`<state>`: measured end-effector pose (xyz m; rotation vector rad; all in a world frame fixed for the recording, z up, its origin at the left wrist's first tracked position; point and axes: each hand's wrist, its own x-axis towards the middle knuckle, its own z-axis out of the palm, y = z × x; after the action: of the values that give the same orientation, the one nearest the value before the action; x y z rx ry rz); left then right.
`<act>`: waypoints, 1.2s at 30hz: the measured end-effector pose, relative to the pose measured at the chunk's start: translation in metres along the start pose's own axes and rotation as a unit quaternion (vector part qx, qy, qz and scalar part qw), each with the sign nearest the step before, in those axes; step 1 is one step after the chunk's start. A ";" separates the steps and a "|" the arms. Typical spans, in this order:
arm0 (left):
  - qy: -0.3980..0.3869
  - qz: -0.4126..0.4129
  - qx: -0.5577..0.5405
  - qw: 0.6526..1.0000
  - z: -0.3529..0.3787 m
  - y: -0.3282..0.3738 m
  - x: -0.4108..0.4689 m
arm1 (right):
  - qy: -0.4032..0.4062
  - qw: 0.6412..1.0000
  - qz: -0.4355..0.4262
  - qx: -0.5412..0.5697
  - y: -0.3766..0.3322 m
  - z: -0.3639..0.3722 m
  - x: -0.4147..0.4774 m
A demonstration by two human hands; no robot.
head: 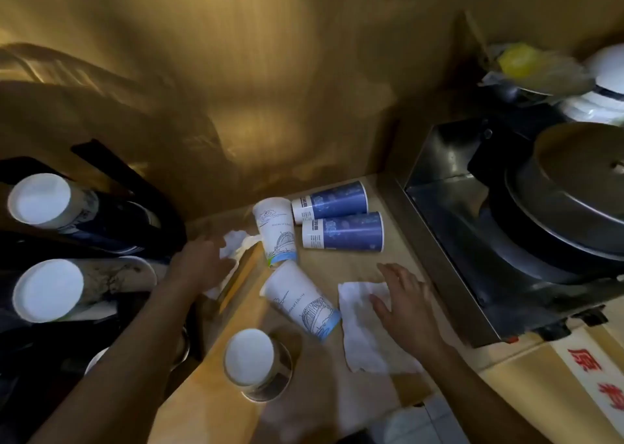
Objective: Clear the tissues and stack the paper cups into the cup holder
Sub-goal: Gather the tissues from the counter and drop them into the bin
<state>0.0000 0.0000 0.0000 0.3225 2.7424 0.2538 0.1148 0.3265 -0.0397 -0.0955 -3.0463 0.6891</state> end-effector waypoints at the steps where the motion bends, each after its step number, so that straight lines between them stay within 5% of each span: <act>1: -0.015 -0.016 -0.027 0.999 0.001 0.001 0.003 | -0.003 1.000 0.003 -0.007 0.002 0.003 -0.002; 9: 0.019 -0.109 -0.179 0.978 0.033 0.007 0.016 | -0.077 0.996 0.011 -0.046 0.013 0.028 -0.019; 14: 0.063 -0.159 -0.105 0.980 0.051 0.005 0.006 | -0.117 0.990 0.022 -0.076 0.022 0.044 -0.031; 20: -0.028 -0.186 -0.059 0.980 0.073 -0.005 0.006 | -0.105 0.992 0.027 -0.068 0.026 0.053 -0.040; 27: -0.027 -0.155 -0.003 0.988 0.081 -0.009 0.000 | -0.091 0.993 0.034 -0.066 0.022 0.049 -0.033; 31: 0.047 -0.156 -0.016 0.986 0.061 -0.006 0.001 | -0.051 0.996 0.045 -0.050 0.016 0.040 -0.026; 36: 0.168 -0.139 -0.171 0.961 0.022 0.009 0.003 | 0.005 1.000 0.007 -0.027 0.000 0.015 -0.005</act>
<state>0.0073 0.0119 -0.0196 -0.2194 2.9504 0.7526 0.1189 0.3196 -0.0529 -0.1208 -3.0589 0.6041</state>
